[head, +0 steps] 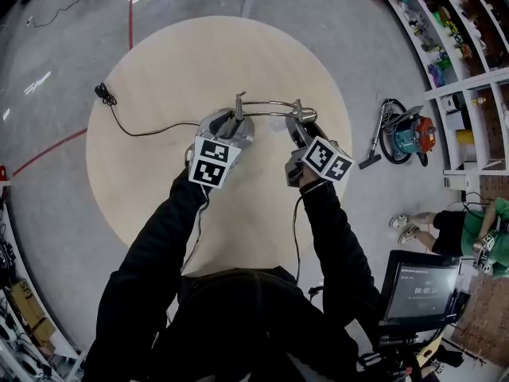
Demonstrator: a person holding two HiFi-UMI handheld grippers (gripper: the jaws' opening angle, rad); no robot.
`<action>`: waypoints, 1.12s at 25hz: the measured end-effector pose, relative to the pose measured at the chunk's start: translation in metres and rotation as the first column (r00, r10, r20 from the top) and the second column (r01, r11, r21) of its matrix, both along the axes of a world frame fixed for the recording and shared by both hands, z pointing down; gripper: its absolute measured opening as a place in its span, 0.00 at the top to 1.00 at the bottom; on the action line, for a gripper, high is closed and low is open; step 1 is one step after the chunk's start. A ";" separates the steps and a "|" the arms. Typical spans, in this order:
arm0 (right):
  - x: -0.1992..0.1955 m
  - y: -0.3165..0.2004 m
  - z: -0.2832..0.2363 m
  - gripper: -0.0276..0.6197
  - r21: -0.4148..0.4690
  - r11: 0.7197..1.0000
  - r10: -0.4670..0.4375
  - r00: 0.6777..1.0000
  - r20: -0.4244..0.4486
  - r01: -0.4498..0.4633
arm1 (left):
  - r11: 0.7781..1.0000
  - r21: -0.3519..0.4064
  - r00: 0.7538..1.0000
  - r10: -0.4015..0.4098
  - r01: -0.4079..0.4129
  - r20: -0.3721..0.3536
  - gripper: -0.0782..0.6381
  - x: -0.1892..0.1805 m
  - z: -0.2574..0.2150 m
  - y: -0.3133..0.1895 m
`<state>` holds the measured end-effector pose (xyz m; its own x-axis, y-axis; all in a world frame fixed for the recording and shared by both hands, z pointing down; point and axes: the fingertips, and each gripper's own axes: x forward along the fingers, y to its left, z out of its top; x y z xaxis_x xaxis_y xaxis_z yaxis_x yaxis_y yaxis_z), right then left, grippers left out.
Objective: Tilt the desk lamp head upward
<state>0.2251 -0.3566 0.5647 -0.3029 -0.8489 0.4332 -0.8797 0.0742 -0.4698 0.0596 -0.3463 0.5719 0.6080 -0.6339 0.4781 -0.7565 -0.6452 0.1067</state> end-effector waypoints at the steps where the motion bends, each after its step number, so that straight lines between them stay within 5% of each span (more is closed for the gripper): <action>1: -0.001 0.001 -0.004 0.49 0.007 1.000 -0.006 1.000 -0.011 0.006 | 1.000 -0.002 1.000 -0.003 0.003 0.000 0.70 -0.002 0.000 0.001; 16: 0.004 0.004 -0.037 0.48 0.054 0.998 -0.030 0.988 -0.150 0.039 | 1.000 -0.008 1.000 0.003 -0.003 0.018 0.70 0.001 0.005 0.005; 28: 0.010 -0.009 -0.076 0.49 0.078 0.991 -0.066 0.914 -0.400 0.106 | 1.000 -0.019 0.999 0.017 -0.017 0.048 0.70 0.009 0.021 -0.006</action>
<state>0.2354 -0.3660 0.4885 -0.1973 -0.8708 0.4503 -0.9801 0.1851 -0.0715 0.0685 -0.3527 0.5931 0.5944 -0.6145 0.5187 -0.7500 -0.6563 0.0820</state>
